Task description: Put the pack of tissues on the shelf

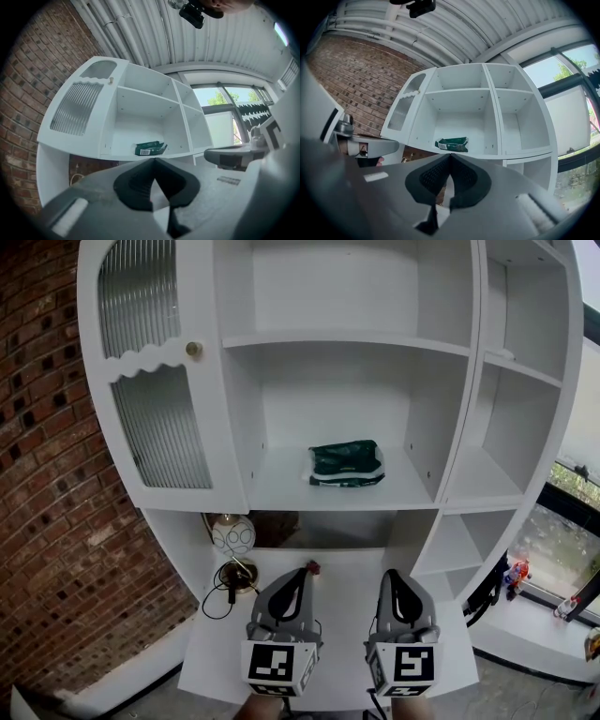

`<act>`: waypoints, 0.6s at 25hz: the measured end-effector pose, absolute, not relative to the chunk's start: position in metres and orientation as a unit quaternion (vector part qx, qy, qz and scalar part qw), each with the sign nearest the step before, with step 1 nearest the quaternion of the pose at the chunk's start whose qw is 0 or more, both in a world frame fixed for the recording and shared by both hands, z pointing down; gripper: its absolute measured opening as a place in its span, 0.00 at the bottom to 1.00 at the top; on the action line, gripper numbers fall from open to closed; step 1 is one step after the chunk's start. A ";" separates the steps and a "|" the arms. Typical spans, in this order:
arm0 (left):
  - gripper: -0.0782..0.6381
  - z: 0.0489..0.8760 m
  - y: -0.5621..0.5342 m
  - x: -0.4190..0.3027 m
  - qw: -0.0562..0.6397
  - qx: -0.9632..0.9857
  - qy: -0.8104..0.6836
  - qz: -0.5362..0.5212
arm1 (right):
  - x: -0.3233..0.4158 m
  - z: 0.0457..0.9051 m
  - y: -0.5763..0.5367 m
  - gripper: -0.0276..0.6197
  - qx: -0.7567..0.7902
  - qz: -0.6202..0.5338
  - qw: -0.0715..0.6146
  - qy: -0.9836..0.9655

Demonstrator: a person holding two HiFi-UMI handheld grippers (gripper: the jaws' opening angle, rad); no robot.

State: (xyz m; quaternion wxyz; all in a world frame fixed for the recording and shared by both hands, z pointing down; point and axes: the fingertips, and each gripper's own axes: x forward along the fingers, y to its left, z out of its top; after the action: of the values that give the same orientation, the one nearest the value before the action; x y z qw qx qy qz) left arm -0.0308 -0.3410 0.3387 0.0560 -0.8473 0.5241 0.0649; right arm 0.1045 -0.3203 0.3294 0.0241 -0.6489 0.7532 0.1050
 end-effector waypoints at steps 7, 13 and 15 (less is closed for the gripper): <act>0.12 0.351 -0.344 -0.024 0.043 -0.854 0.515 0.055 | 0.096 0.338 -0.324 0.05 -0.641 0.101 0.014 0.761; 0.12 0.360 -0.345 -0.022 0.030 -0.859 0.509 0.051 | 0.098 0.344 -0.323 0.05 -0.640 0.091 0.010 0.763; 0.12 0.361 -0.345 -0.022 0.030 -0.859 0.509 0.049 | 0.099 0.344 -0.323 0.05 -0.641 0.090 0.009 0.763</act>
State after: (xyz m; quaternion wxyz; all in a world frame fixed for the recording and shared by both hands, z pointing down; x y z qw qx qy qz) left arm -0.0216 -0.3447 0.3613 0.0304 -0.8589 0.5089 0.0490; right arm 0.0995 -0.3228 0.3439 0.0089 -0.6406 0.7625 0.0900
